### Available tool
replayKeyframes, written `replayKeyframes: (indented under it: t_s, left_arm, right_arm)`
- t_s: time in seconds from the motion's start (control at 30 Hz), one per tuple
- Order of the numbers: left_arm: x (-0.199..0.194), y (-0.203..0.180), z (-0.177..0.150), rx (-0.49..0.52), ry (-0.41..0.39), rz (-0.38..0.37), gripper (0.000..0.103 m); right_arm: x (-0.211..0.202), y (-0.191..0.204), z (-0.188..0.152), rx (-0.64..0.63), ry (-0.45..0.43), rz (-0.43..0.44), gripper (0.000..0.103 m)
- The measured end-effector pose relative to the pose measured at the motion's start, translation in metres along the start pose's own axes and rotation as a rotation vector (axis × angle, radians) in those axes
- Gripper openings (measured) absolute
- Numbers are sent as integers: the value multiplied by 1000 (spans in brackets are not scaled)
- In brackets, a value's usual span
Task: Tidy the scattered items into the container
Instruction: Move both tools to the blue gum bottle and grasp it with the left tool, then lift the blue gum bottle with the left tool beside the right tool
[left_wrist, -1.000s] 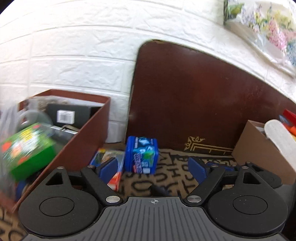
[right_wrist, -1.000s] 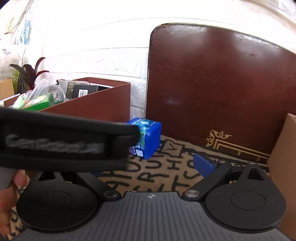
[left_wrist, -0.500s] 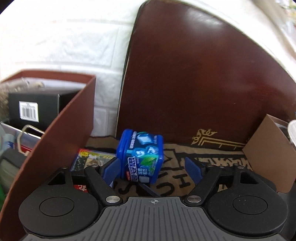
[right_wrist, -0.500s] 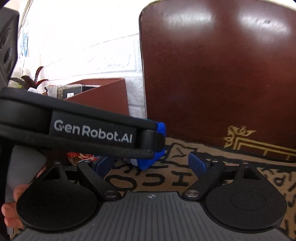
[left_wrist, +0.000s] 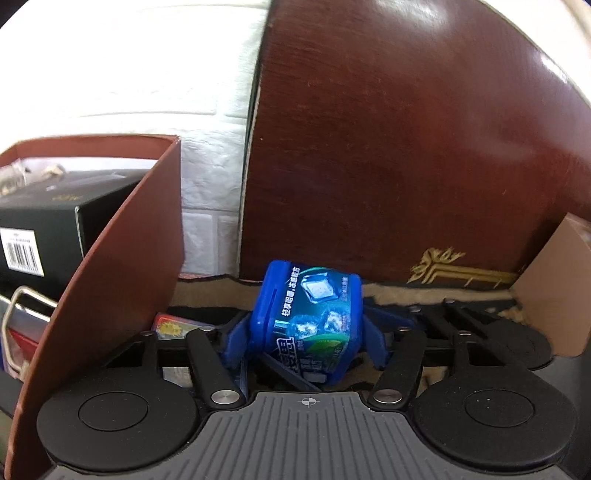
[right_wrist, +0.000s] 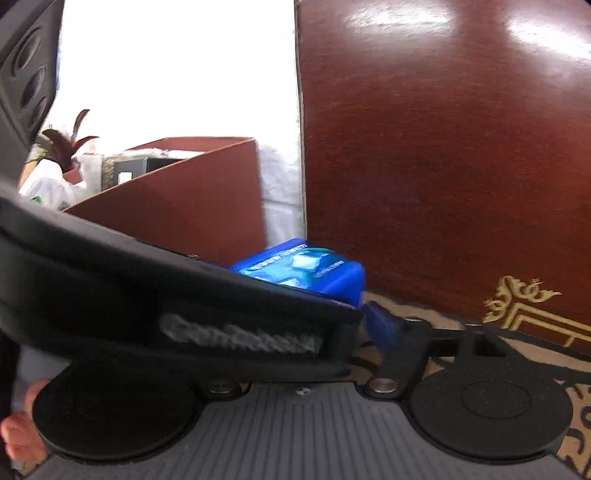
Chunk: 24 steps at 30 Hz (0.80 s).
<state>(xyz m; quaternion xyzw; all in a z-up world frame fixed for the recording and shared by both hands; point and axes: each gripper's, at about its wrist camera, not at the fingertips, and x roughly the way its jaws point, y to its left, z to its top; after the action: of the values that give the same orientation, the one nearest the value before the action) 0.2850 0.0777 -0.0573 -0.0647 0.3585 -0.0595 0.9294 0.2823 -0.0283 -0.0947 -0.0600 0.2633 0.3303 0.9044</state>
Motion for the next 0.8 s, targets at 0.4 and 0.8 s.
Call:
replayKeyframes:
  t_s: [0.4, 0.8]
  left_arm:
    - [-55, -39, -44, 58, 44, -61, 66]
    - [-161, -57, -156, 16, 83, -121, 74]
  right_arm:
    - [-70, 18, -34, 19, 5, -40, 75]
    - [-184, 93, -106, -19, 34, -34, 77]
